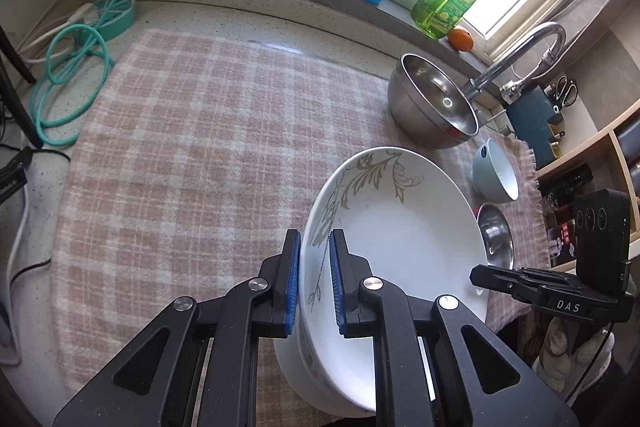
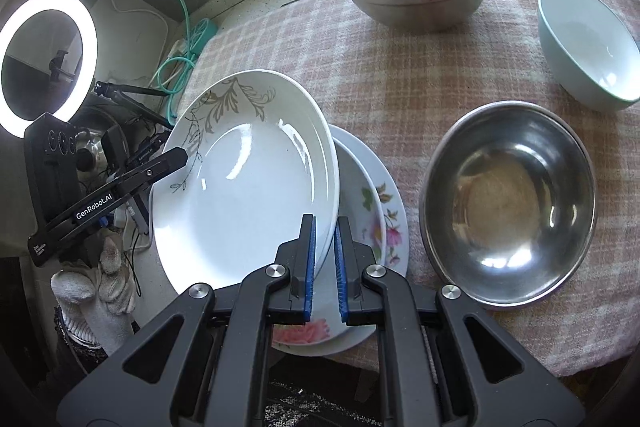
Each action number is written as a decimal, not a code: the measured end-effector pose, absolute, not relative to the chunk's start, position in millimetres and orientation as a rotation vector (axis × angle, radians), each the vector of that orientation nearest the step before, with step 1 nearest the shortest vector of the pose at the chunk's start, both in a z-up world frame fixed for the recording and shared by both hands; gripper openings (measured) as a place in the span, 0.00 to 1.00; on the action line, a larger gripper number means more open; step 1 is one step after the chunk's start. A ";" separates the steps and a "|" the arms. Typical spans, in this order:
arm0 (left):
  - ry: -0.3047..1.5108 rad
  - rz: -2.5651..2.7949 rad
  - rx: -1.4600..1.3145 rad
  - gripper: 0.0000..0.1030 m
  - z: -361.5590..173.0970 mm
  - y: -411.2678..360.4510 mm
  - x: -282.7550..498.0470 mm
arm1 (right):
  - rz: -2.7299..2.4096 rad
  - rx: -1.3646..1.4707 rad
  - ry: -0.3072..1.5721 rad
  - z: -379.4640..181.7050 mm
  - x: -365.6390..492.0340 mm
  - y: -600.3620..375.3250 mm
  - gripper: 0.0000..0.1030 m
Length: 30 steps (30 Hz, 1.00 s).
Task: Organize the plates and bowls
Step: 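Carry the leaf-print plate over and lower it onto the plate stack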
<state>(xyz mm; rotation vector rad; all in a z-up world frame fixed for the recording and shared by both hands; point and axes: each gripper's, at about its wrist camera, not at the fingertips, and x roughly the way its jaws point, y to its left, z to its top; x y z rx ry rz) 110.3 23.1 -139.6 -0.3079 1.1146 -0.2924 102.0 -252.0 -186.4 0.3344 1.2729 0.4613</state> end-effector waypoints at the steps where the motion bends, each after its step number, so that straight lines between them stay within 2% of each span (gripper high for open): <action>1: 1.119 -0.292 -0.310 0.12 -141.1 21.5 107.8 | 0.461 0.334 1.276 -187.7 99.1 -252.7 0.09; 30: 1.170 -0.256 -0.196 0.12 -163.4 -5.4 83.4 | 0.456 0.286 1.316 -209.4 82.4 -263.2 0.11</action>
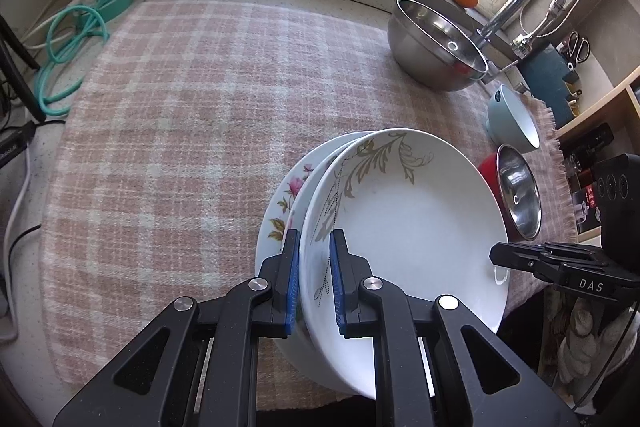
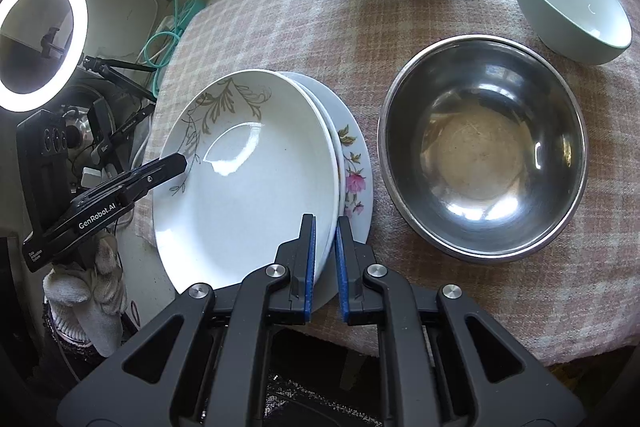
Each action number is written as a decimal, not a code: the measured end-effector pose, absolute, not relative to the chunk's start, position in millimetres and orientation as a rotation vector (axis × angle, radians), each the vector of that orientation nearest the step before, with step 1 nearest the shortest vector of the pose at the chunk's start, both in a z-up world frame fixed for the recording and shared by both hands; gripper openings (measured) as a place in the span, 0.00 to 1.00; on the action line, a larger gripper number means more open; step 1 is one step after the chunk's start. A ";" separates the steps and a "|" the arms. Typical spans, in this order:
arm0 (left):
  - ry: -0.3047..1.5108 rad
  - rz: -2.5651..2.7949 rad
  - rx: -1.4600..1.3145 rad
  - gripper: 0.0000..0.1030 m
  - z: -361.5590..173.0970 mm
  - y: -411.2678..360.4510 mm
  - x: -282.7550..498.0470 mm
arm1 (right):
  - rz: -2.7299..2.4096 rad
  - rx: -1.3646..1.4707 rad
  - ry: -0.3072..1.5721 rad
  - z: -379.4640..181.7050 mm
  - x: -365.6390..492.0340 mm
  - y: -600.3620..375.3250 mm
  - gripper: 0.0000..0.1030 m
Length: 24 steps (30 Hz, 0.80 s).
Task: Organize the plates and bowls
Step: 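Carry the leaf-print plate over and lower it onto the plate stack, then open the right gripper and withdraw from the stack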
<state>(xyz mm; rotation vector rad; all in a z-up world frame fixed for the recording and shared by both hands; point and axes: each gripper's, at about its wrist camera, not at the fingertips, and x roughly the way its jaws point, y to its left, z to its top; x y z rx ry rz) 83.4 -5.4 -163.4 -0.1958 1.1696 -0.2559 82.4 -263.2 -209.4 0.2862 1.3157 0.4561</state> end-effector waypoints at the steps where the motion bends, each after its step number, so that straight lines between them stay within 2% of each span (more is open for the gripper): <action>1: 1.166 -0.252 -0.191 0.12 -162.6 -5.3 83.5 | 0.455 0.276 1.315 -208.9 82.1 -262.2 0.11; 9: 1.156 -0.234 -0.177 0.12 -161.1 -3.5 83.1 | 0.461 0.203 1.303 -205.5 81.7 -253.8 0.14; 16: 1.154 -0.231 -0.198 0.12 -159.7 0.1 81.6 | 0.436 0.002 1.259 -200.3 76.4 -233.8 0.14; 24: 1.154 -0.232 -0.207 0.12 -158.1 1.2 80.1 | 0.447 -0.011 1.253 -200.5 76.4 -233.7 0.14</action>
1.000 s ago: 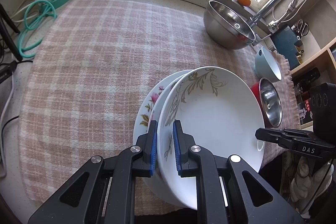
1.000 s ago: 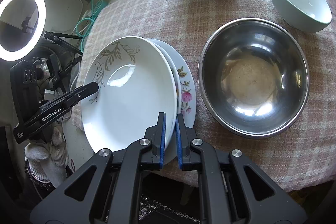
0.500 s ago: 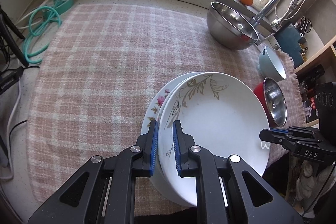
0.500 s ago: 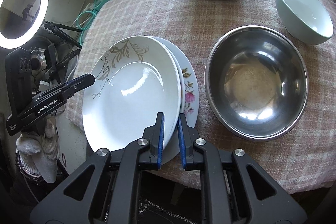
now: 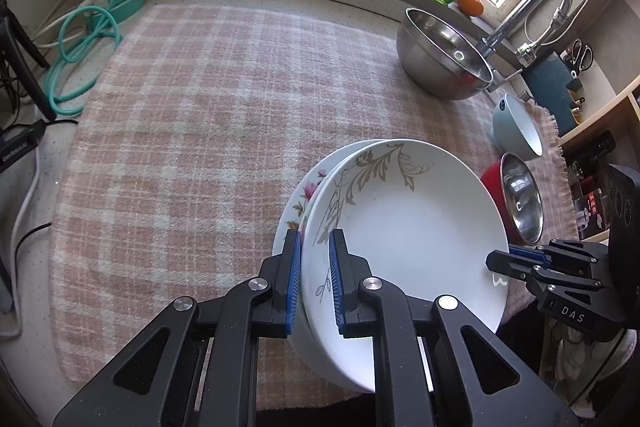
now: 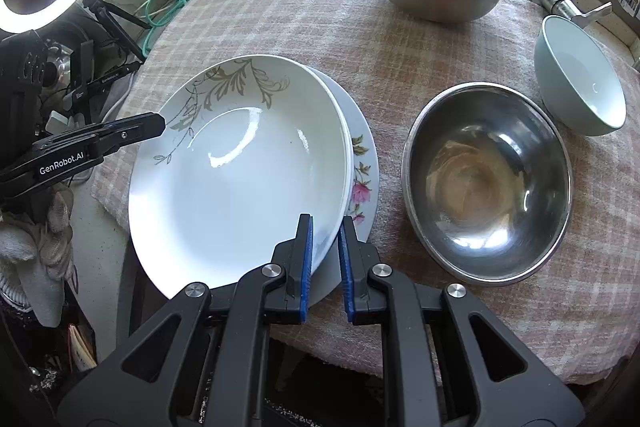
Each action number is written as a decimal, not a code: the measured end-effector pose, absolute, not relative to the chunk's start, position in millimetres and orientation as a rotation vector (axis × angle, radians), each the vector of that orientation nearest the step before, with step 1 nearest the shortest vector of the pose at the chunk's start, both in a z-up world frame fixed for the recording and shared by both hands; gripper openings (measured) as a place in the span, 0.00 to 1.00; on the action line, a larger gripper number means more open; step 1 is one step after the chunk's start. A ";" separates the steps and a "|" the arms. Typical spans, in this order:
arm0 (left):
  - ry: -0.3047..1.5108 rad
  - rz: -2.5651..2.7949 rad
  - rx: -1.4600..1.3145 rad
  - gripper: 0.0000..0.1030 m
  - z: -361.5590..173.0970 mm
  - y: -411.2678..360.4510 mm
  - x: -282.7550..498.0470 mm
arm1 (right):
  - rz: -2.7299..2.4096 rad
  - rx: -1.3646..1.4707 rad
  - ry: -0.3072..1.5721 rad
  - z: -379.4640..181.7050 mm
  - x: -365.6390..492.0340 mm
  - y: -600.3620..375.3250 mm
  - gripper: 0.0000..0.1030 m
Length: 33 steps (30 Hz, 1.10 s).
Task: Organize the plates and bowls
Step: 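Open the right gripper and withdraw from the stack, then move the right gripper to the large steel bowl and close on its rim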
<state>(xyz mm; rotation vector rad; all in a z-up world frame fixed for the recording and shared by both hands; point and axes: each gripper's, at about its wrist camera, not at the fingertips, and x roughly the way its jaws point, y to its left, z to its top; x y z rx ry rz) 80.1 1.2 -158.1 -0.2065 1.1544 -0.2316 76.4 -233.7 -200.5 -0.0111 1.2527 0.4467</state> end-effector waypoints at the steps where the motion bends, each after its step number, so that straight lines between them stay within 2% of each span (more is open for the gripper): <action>1: 1.153 -0.231 -0.208 0.12 -157.5 1.4 80.2 | 0.451 -0.002 1.254 -200.3 76.4 -234.5 0.14; 9: 1.126 -0.218 -0.257 0.14 -143.5 12.7 79.8 | 0.463 0.105 1.203 -182.8 75.0 -255.8 0.14; 10: 1.123 -0.217 -0.266 0.21 -141.5 14.3 80.7 | 0.466 0.131 1.195 -179.4 75.4 -259.8 0.20; 11: 1.118 -0.220 -0.278 0.25 -139.5 15.6 82.0 | 0.466 0.158 1.187 -175.9 76.0 -264.1 0.31; 13: 1.113 -0.225 -0.297 0.36 -135.5 17.0 86.2 | 0.454 0.207 1.158 -167.5 77.8 -274.6 0.47; 17: 1.091 -0.234 -0.318 0.37 -125.4 15.8 95.1 | 0.444 0.286 1.098 -147.9 84.6 -294.9 0.53; 20: 1.077 -0.249 -0.330 0.45 -118.2 12.0 104.2 | 0.420 0.325 1.050 -133.1 92.4 -310.8 0.69; 33: 1.040 -0.340 -0.331 0.45 -97.5 -26.2 164.3 | 0.317 0.407 0.953 -96.2 157.7 -359.4 0.70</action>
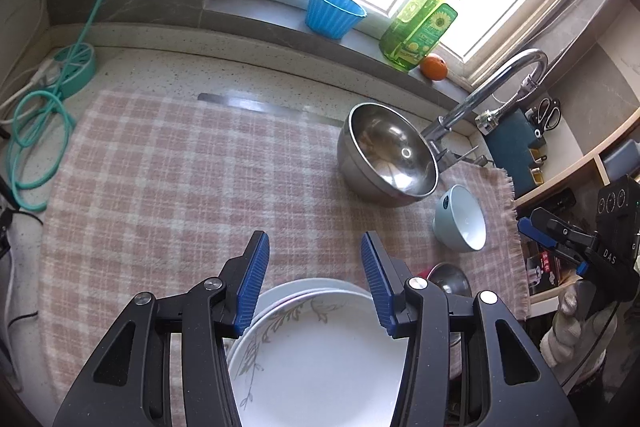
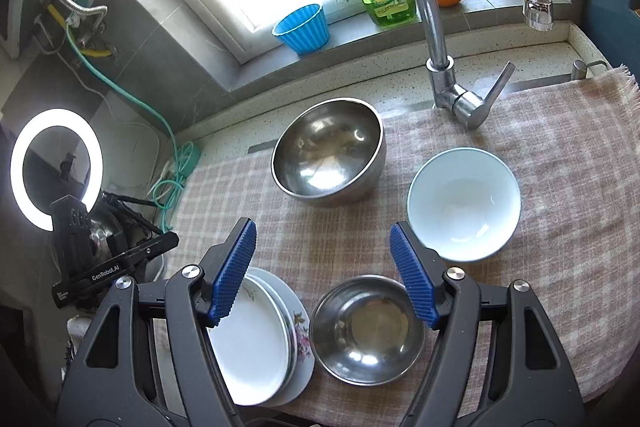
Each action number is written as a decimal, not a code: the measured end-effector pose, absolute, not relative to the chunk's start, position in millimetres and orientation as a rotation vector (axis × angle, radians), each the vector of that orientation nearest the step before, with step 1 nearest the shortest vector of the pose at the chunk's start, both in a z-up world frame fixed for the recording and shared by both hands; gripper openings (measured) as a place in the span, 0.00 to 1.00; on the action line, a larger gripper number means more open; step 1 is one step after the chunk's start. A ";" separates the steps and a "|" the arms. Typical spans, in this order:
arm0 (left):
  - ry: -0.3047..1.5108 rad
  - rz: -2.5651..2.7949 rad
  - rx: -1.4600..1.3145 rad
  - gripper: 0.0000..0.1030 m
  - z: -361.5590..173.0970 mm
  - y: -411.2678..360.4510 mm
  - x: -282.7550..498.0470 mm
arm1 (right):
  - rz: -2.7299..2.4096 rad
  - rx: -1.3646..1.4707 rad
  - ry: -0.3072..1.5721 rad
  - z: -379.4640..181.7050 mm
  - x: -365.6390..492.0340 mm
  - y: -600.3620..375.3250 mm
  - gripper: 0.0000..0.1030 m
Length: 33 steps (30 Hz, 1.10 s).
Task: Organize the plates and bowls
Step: 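Move the right gripper to the large steel bowl and close on its rim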
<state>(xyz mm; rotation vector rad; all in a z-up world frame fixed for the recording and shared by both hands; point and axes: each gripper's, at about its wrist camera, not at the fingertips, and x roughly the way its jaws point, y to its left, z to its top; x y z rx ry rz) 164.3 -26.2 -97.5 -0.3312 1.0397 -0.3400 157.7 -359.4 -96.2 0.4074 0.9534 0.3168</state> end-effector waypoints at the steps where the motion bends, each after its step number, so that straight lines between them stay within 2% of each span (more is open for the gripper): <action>1: 1.043 -0.350 -0.339 0.45 -97.7 -29.3 170.9 | 0.312 0.415 0.949 -96.2 163.3 -362.0 0.70; 10: 1.092 -0.409 -0.364 0.45 -109.9 -63.2 223.4 | 0.255 0.515 1.008 -123.2 214.5 -372.0 0.70; 12: 1.107 -0.412 -0.382 0.45 -113.5 -67.0 236.5 | 0.248 0.536 1.025 -132.1 225.7 -371.9 0.66; 13: 1.116 -0.414 -0.390 0.45 -115.6 -69.3 243.1 | 0.242 0.540 1.037 -136.4 231.4 -371.0 0.60; 19: 1.175 -0.414 -0.412 0.45 -131.2 -80.7 273.7 | 0.229 0.570 1.099 -162.4 259.9 -366.6 0.49; 26: 1.209 -0.401 -0.396 0.45 -148.3 -88.0 290.7 | 0.200 0.558 1.146 -183.5 277.5 -366.2 0.43; 33: 1.228 -0.406 -0.392 0.43 -159.1 -91.6 298.8 | 0.204 0.534 1.191 -199.4 286.9 -358.5 0.32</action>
